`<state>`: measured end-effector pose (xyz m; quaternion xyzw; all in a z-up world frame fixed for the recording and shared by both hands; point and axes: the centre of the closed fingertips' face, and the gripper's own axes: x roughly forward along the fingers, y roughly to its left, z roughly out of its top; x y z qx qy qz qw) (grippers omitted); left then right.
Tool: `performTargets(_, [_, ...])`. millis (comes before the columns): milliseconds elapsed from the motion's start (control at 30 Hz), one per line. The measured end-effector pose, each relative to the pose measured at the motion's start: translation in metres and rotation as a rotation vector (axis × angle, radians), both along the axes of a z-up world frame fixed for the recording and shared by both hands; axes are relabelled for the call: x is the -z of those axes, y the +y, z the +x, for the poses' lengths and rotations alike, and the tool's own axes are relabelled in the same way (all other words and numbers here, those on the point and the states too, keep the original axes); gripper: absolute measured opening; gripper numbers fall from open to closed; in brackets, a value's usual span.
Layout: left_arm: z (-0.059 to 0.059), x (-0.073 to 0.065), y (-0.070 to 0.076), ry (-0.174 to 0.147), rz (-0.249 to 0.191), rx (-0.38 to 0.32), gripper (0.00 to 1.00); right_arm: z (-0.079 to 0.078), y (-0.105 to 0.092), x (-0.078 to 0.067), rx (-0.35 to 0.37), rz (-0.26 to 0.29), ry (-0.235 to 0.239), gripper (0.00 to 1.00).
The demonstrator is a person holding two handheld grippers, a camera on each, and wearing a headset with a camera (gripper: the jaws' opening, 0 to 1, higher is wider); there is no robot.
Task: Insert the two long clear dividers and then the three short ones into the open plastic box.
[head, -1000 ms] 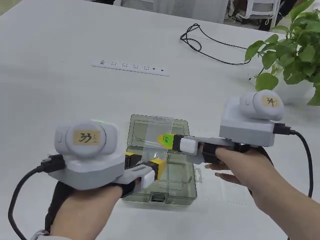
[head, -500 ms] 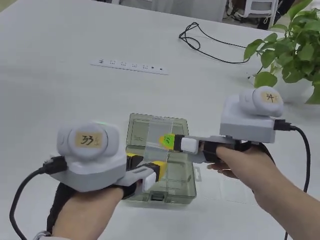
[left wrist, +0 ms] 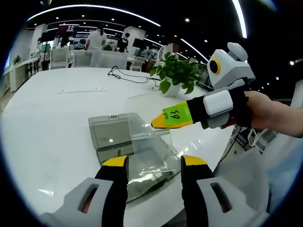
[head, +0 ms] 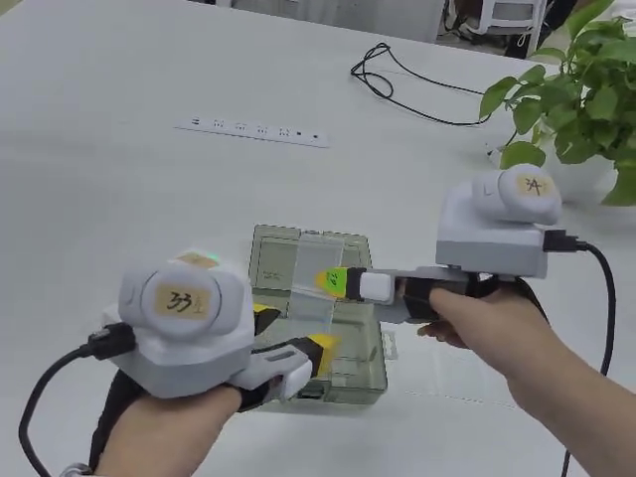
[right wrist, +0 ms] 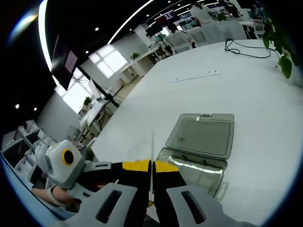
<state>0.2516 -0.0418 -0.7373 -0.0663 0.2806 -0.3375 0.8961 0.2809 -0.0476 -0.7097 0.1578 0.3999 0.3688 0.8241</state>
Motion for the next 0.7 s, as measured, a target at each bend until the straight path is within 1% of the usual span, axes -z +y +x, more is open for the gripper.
performTargets(67, [0.001,0.0,0.001,-0.02,0.013,0.014,0.53,-0.001,-0.001,0.0,0.001,-0.006,0.008,0.01])
performTargets(100, [0.002,0.0,0.002,-0.039,0.026,0.031,0.57,-0.002,-0.002,0.0,0.006,-0.012,0.015,0.01])
performTargets(167, [0.002,0.0,0.001,-0.046,0.033,0.051,0.65,-0.002,-0.003,0.0,0.009,-0.017,0.028,0.01])
performTargets(200, [0.003,0.0,0.002,-0.066,0.044,0.061,0.7,-0.002,-0.003,0.0,0.009,-0.019,0.03,0.01])
performTargets(233, [0.003,0.001,0.003,-0.067,0.052,0.07,0.73,0.0,-0.005,0.0,0.011,-0.025,0.033,0.01])
performTargets(267, [0.003,0.0,0.003,-0.083,0.061,0.087,0.76,0.0,-0.006,0.0,0.01,-0.034,0.039,0.01])
performTargets(300, [0.003,0.001,0.003,-0.09,0.064,0.093,0.8,0.0,-0.006,-0.001,0.01,-0.038,0.042,0.01])
performTargets(333, [0.003,0.001,0.003,-0.104,0.07,0.11,0.83,0.001,-0.006,-0.001,0.01,-0.039,0.049,0.01])
performTargets(400, [0.004,0.003,0.006,-0.129,0.103,0.132,0.87,0.001,-0.008,-0.001,0.015,-0.044,0.068,0.01])
performTargets(433, [0.005,0.003,0.006,-0.148,0.113,0.143,0.89,0.001,-0.009,0.0,0.014,-0.058,0.078,0.01])
performTargets(467, [0.005,0.004,0.007,-0.151,0.113,0.151,0.91,0.002,-0.01,0.001,0.014,-0.069,0.081,0.01])
performTargets(533, [0.004,0.004,0.008,-0.159,0.115,0.168,0.95,0.004,-0.013,0.002,0.016,-0.073,0.109,0.01])
performTargets(600, [0.005,0.005,0.01,-0.183,0.132,0.195,1.0,0.008,-0.015,0.002,0.015,-0.08,0.123,0.02])
performTargets(633, [0.004,0.006,0.012,-0.19,0.146,0.213,1.0,0.007,-0.016,0.004,0.012,-0.093,0.137,0.02])
performTargets(667, [0.004,0.004,0.012,-0.208,0.145,0.225,1.0,0.008,-0.017,0.005,0.01,-0.104,0.15,0.02])
performTargets(700, [0.003,0.004,0.015,-0.213,0.146,0.235,1.0,0.009,-0.019,0.007,0.008,-0.113,0.16,0.02])
